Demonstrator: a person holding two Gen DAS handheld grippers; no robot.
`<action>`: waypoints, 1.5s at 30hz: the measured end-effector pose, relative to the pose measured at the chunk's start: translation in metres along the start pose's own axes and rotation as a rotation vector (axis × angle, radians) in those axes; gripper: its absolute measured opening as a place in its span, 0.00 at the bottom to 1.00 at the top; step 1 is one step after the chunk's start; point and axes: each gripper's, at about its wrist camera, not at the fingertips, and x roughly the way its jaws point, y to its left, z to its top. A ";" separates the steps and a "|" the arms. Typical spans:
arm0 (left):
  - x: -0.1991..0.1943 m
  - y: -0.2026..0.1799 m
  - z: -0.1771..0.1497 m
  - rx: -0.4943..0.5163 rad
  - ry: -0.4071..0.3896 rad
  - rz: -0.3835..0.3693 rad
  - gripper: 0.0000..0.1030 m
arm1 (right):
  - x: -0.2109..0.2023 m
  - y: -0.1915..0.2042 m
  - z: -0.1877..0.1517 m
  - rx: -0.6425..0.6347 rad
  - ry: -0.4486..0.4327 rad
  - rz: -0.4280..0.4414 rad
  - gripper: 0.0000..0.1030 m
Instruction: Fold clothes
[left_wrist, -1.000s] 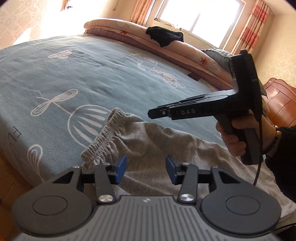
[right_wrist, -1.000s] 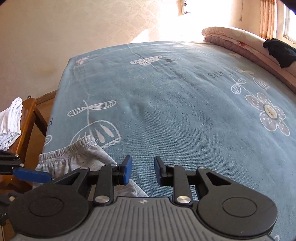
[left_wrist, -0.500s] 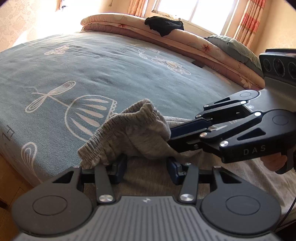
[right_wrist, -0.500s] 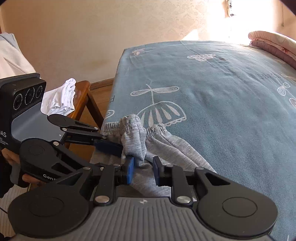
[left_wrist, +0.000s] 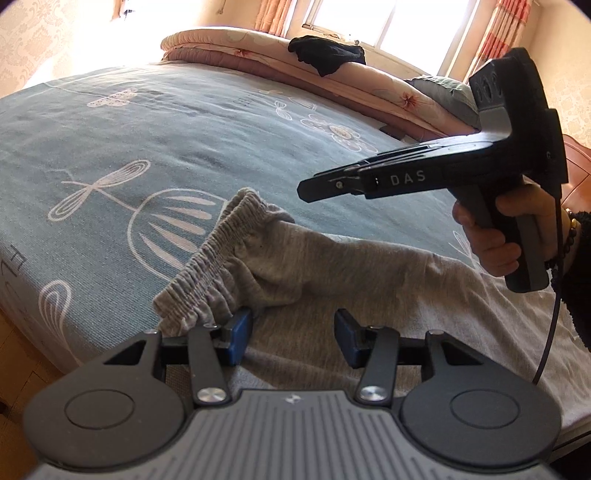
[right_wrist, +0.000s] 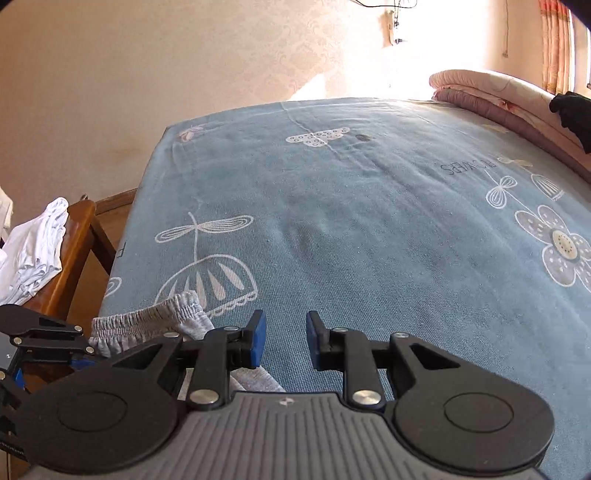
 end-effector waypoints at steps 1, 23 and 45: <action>0.000 0.000 0.000 0.001 -0.002 0.000 0.49 | 0.001 -0.003 0.002 -0.003 0.000 -0.009 0.27; -0.002 0.000 -0.002 -0.003 -0.006 -0.040 0.67 | -0.015 0.014 -0.001 -0.047 -0.012 -0.019 0.39; -0.014 -0.008 0.000 0.006 -0.001 -0.044 0.68 | -0.023 0.005 0.005 0.103 -0.100 -0.143 0.13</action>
